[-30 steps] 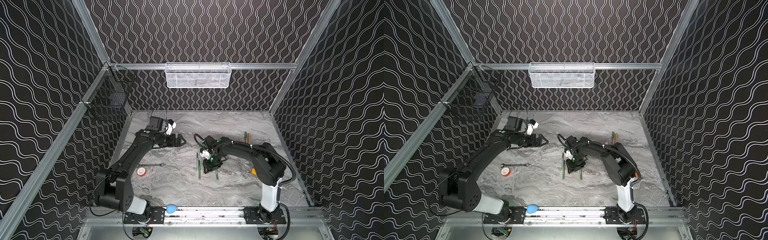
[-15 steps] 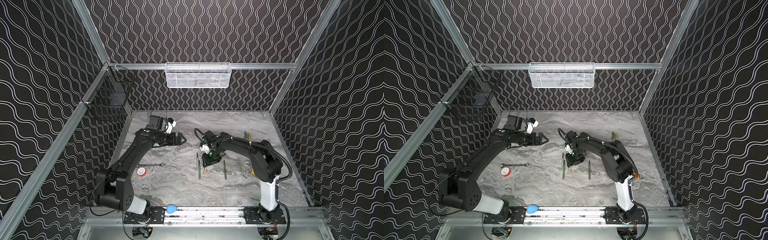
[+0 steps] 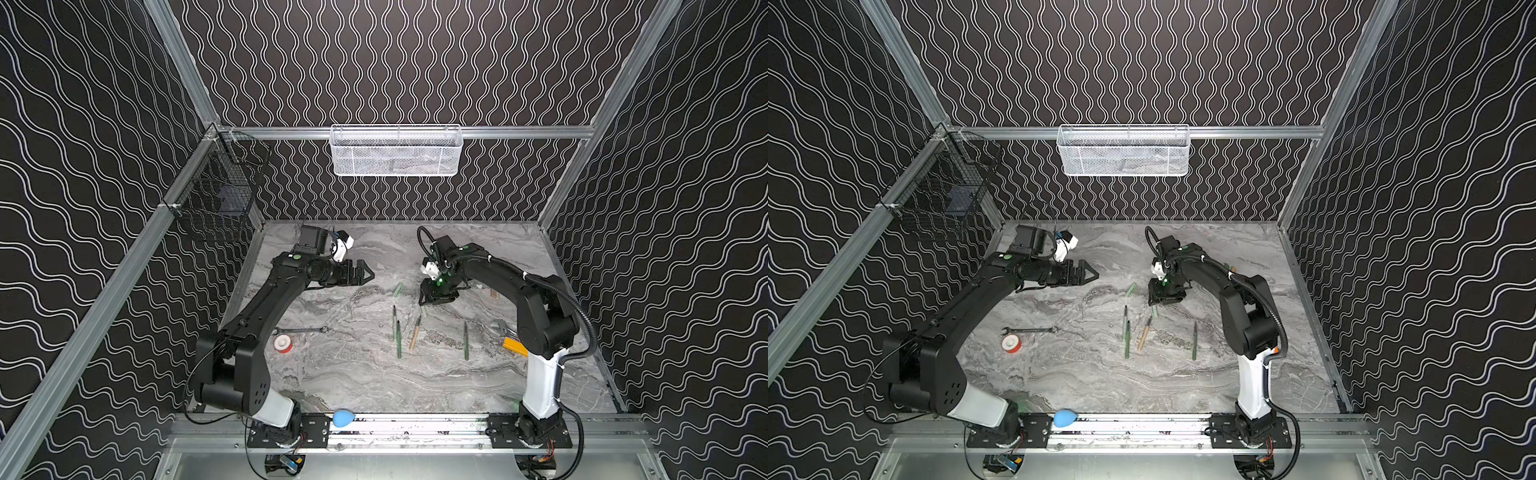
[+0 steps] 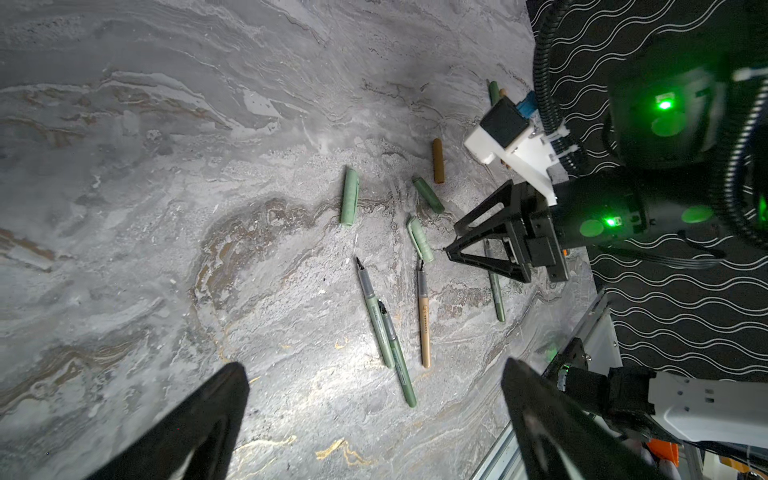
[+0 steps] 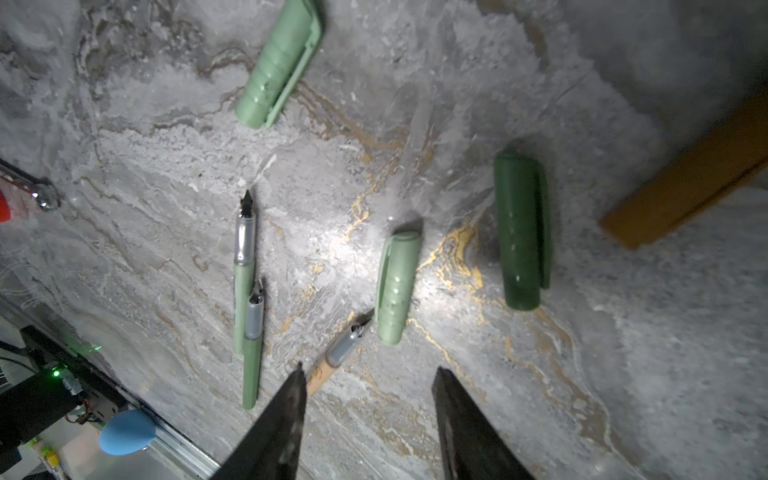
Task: Insert the pens into the pen caps
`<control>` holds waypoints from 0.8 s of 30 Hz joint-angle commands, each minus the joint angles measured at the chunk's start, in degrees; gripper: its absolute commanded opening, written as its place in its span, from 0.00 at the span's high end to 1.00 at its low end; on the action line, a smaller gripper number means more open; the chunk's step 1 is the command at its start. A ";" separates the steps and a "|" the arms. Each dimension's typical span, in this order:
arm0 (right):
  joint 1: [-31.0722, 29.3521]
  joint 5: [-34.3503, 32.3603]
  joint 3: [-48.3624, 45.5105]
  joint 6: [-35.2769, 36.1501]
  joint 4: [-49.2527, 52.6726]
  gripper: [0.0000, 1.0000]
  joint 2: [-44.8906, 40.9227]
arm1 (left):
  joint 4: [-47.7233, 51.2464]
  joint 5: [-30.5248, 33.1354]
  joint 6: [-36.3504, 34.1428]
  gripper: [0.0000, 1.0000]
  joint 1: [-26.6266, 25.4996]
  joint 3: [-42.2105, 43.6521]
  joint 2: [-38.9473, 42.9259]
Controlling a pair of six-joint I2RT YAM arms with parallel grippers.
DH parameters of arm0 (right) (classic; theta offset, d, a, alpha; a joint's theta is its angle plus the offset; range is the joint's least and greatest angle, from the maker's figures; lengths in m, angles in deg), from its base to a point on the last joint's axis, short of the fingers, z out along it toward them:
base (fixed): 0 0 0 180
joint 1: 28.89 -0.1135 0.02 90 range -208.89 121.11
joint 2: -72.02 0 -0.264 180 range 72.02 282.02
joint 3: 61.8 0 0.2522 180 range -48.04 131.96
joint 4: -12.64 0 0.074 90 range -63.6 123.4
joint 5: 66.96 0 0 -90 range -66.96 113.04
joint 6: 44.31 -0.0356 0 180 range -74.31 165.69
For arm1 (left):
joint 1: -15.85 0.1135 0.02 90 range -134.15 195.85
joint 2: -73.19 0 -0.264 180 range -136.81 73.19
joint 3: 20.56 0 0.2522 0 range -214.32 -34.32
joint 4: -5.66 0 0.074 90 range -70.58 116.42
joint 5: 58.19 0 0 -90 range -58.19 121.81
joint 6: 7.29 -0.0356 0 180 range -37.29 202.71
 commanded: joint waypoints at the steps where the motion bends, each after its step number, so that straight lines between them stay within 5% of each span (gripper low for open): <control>1: 0.22 0.02 1.60 1.79 1.89 0.49 1.07 | 0.18 -0.31 -1.59 0.01 0.01 -0.86 -0.06; 9: 0.01 -0.51 0.39 3.67 1.82 0.63 2.46 | 0.31 -0.29 -1.08 0.01 0.01 -0.56 1.00; 24: -1.24 -1.99 -3.61 4.19 -0.52 0.73 2.46 | -1.40 -1.11 0.27 0.01 0.01 0.77 1.43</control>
